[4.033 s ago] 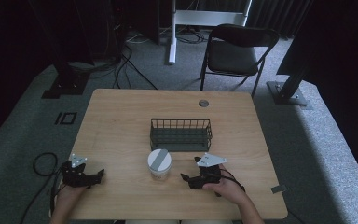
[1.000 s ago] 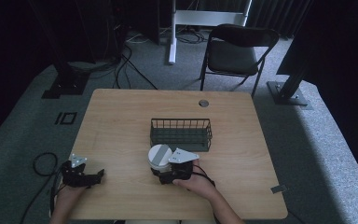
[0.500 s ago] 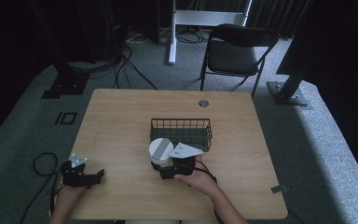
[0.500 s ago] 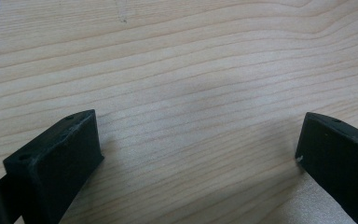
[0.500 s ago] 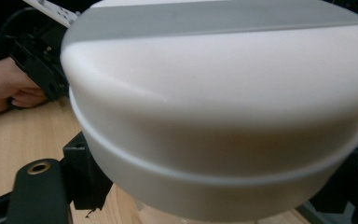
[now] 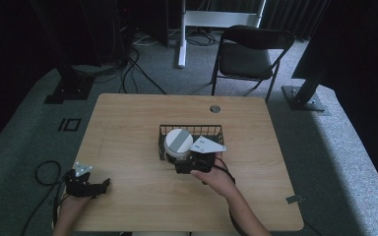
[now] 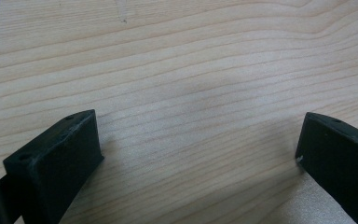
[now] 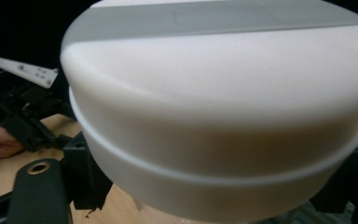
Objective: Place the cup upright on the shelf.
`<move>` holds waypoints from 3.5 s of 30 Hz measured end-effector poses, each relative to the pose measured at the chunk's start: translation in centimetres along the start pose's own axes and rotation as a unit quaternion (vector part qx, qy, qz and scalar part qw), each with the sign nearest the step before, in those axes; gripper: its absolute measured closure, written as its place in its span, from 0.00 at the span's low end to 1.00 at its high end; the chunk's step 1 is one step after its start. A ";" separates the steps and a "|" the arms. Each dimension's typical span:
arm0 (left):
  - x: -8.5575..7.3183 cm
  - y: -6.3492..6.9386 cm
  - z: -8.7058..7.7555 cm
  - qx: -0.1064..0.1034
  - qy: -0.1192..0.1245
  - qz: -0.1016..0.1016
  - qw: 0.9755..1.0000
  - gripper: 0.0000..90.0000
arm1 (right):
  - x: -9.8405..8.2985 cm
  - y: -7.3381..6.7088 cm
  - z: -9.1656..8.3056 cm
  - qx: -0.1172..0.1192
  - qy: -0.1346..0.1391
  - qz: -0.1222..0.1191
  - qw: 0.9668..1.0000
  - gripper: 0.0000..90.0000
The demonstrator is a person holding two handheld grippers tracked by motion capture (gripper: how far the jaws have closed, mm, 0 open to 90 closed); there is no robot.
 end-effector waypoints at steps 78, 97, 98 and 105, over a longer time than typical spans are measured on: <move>0.0 0.0 0.0 0.000 0.000 -0.001 1.000 0.00 | -4.5 10.4 0.9 -0.292 -0.050 0.085 0.951 0.19; 0.0 0.0 0.0 0.000 0.000 0.000 1.000 0.00 | -4.5 9.6 -0.8 -0.264 -0.033 0.088 0.960 0.13; 0.0 0.0 0.0 0.000 0.000 0.000 1.000 0.00 | -4.6 9.6 -0.9 -0.264 -0.033 0.085 0.960 0.13; 0.0 0.0 0.0 0.000 0.000 0.000 1.000 0.00 | -5.0 9.3 -1.8 -0.258 -0.029 0.086 0.962 0.13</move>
Point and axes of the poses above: each handheld gripper's, and its own axes: z roughly forward along the jaws, x roughly out of its top, y roughly to its right, the point moved 5 cm from there along z, roughly forward along the jaws, and after that the axes turned 5 degrees about x, right-handed, at the moved point
